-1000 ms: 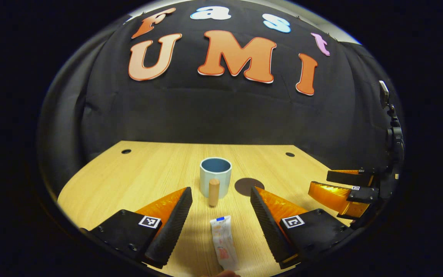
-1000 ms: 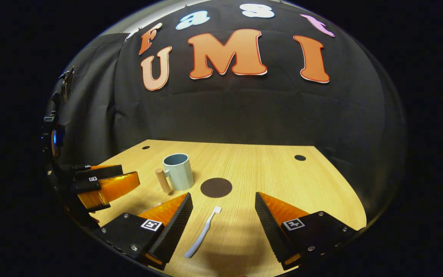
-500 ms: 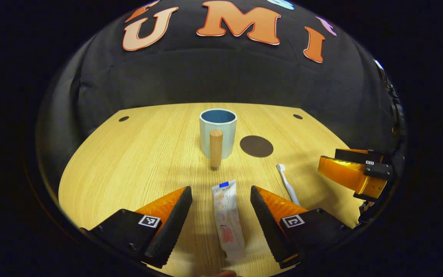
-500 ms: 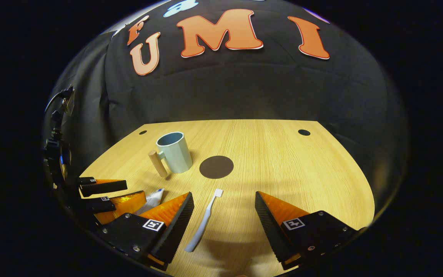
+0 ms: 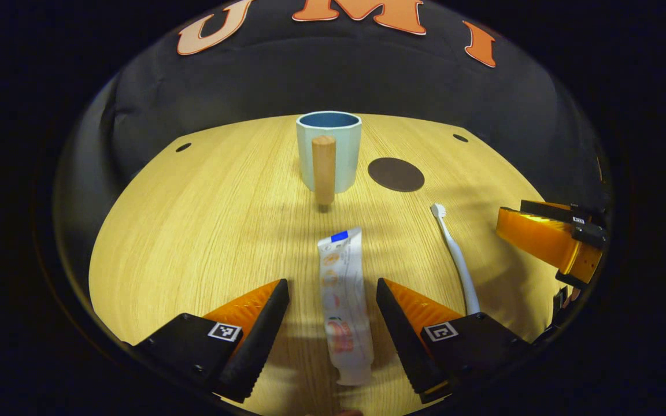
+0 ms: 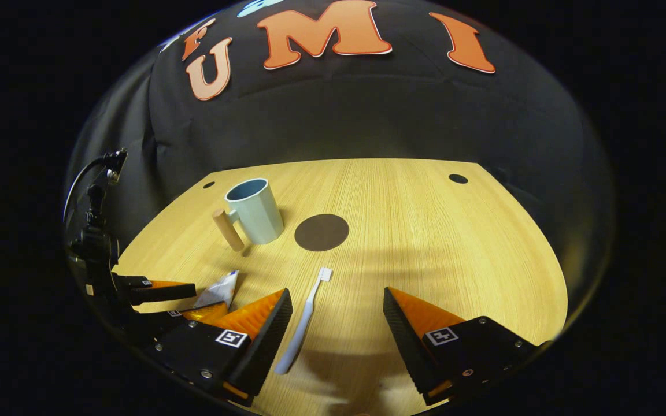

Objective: Put the toothbrush and toothpaste on the desktop into the cup, then pick up the cup and place it on the coaster on the desktop.

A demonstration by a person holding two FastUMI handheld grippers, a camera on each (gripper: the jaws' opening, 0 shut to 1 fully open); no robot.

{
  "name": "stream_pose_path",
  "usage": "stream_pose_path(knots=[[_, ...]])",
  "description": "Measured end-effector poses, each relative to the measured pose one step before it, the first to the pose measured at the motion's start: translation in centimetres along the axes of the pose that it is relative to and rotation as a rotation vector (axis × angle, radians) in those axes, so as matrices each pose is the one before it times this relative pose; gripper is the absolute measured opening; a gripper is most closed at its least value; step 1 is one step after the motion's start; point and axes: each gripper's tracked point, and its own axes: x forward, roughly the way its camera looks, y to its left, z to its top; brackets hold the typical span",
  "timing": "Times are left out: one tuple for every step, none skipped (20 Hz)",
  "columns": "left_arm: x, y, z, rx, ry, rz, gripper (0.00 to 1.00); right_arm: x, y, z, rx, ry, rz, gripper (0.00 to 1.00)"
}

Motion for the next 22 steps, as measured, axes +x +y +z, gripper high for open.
stream_pose_path(knots=[[0.033, -0.372, -0.368, 0.0006, 0.01672, -0.00826, 0.99, 0.197, 0.045, -0.129, 0.00095, 0.01039, 0.00049, 0.96], [-0.059, 0.219, 0.353, 0.01367, -0.00695, 0.01106, 0.99, 0.1, 0.091, -0.404, 0.00233, 0.01075, 0.00017, 0.95], [0.135, -0.03, -0.344, 0.00232, 0.01157, -0.00225, 0.84, 0.126, 0.161, -0.258, 0.00262, 0.016, 0.00521, 0.95], [0.18, -0.049, 0.115, -0.0144, -0.00009, -0.00941, 0.7, 0.135, 0.195, -0.294, 0.00664, 0.01506, 0.00974, 0.94], [-0.034, 0.197, -0.278, -0.00769, 0.00702, -0.01403, 0.56, 0.192, 0.175, -0.146, 0.00454, 0.01339, 0.00593, 0.93], [0.413, 0.105, 0.335, -0.01955, -0.00474, -0.00912, 0.57, 0.19, 0.211, -0.219, 0.00114, 0.00851, 0.00602, 0.9], [-0.719, -0.134, -0.01, -0.00403, -0.00074, -0.01226, 0.49, 0.117, 0.179, -0.1, -0.00094, 0.00859, 0.00328, 0.88], [0.396, -0.239, -0.052, -0.00485, 0.00673, -0.0054, 0.43, 0.12, 0.169, -0.346, -0.00259, 0.0112, 0.0034, 0.86], [-0.352, -0.392, 0.061, 0.02559, -0.00394, -0.00551, 0.26, 0.224, 0.217, -0.259, -0.00187, 0.01351, 0.0038, 0.85], [-0.085, -0.257, 0.179, 0.00526, 0.00004, -0.00823, 0.26, 0.219, 0.311, -0.496, 0.00102, 0.02242, 0.00743, 0.82], [-0.058, -0.044, 0.306, -0.0045, -0.00529, -0.00434, 0.26, 0.231, 0.304, -0.438, 0.00241, 0.02375, 0.01035, 0.8], [-0.001, 0.207, 0.161, -0.00627, -0.00488, 0.00427, 0.26, 0.222, 0.236, -0.369, -0.00122, 0.01662, 0.00762, 0.76], [0.199, 0.246, -0.286, 0.00091, -0.00825, 0.01193, 0.27, 0.215, 0.106, -0.203, -0.00568, 0.01046, -0.00235, 0.69], [0.059, 0.182, 0.153, -0.00125, -0.00953, 0.0075, 0.26, 0.18, 0.026, -0.208, -0.00947, 0.00978, -0.00409, 0.69], [-0.258, 0.222, 0.268, -0.00081, -0.00992, 0.00771, 0.26, 0.334, -0.003, -0.173, -0.00979, 0.01234, -0.00748, 0.66], [-0.199, 0.153, 0.275, -0.00006, -0.00865, 0.00568, 0.26, 0.357, 0.082, -0.157, -0.00557, 0.01011, -0.00682, 0.6], [-0.224, 0.04, 0.115, -0.00182, -0.00975, 0.00272, 0.26, 0.285, 0.164, -0.07, 0.00104, 0.01236, 0.00111, 0.59], [-0.316, 0.004, 0.331, 0.00138, -0.01125, 0.00263, 0.26, 0.157, 0.251, -0.216, 0.00615, 0.01374, 0.007, 0.53], [0.011, -0.081, 0.324, -0.00618, -0.01033, -0.00016, 0.26, 0.104, 0.277, -0.108, 0.00599, 0.01203, 0.00682, 0.5], [-0.203, -0.055, 0.026, -0.00137, -0.00375, -0.00385, 0.19, 0.28, 0.163, -0.132, 0.00061, 0.00896, 0.00193, 0.41], [-0.484, -0.065, -0.109, -0.00288, 0.0014, -0.00198, 0.2, 0.153, 0.066, -0.088, -0.00447, 0.00942, -0.00319, 0.43], [-0.353, -0.009, 0.06, -0.00451, -0.00314, -0.00312, 0.2, 0.038, -0.075, 0.286, -0.00131, -0.0079, -0.00696, 0.41]])
